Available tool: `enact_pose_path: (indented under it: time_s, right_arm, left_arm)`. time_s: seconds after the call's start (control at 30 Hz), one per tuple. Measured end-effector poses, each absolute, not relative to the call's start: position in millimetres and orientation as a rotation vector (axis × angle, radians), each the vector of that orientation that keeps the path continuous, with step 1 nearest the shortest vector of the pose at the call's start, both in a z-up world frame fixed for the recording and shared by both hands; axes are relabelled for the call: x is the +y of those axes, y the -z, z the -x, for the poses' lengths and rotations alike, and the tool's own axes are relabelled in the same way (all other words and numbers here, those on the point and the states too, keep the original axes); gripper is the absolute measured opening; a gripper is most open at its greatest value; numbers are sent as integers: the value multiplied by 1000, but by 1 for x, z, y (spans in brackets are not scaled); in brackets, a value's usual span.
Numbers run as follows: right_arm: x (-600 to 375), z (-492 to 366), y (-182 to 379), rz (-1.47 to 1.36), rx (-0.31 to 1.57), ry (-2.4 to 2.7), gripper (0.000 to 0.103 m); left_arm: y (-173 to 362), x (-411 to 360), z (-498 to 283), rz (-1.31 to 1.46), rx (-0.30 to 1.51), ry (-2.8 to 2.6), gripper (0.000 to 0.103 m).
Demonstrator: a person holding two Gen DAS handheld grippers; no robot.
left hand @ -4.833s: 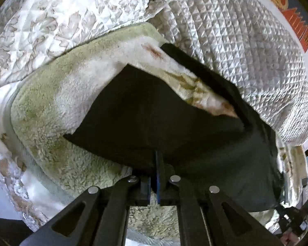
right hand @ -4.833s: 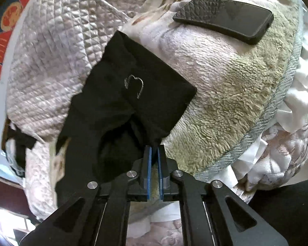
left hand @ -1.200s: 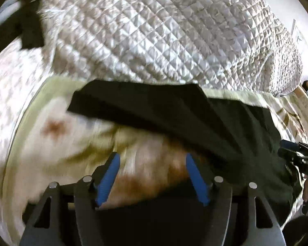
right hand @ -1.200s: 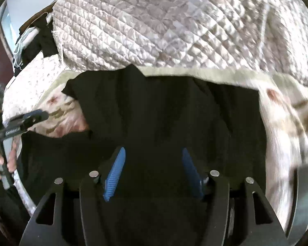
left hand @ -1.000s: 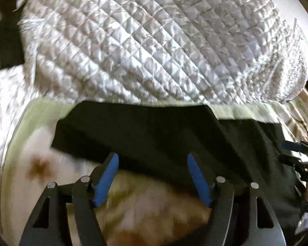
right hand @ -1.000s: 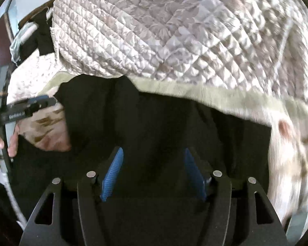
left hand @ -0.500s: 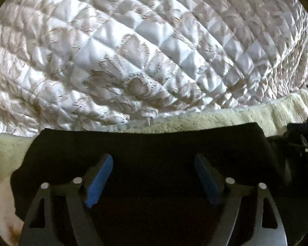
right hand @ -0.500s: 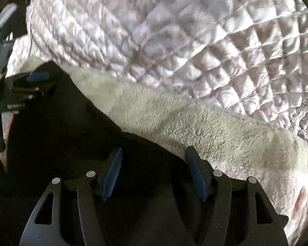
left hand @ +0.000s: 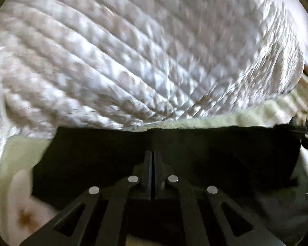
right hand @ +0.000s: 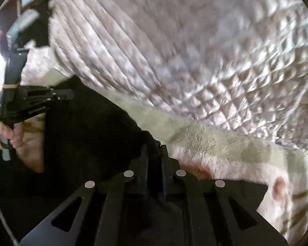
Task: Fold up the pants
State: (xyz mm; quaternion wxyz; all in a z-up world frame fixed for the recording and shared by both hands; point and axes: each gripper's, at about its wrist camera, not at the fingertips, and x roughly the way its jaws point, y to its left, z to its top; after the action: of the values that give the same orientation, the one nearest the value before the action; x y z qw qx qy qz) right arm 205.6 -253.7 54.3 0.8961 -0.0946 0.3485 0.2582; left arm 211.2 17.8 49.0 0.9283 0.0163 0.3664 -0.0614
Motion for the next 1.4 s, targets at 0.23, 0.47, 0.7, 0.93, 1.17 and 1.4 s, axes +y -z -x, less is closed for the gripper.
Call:
enact_pose_path:
  time_s: [0.23,0.47,0.7,0.93,1.17,1.4]
  right_arm:
    - [-268,-82,-67,88,703,-580,9]
    - [-280,-3,9,-68,972,-562,9]
    - [-292,21,16,-204,972,-532,29]
    - [-317,47,17,-382,912,-468,54]
    - [-352,46,31,-541,930,-272,54]
    - [-385,32,38,-684,884,-140,54]
  left_arm:
    - [-84,36,-88,67,665,160,2]
    - [-30,42,6,148,812,157,2]
    - [-5,47,39,183,900,140,2]
    - [-39,52,26,158,811,107,22]
    - [-40,38,-13,91,790,71,55]
    - [-22,29,-54,66,819,45,56]
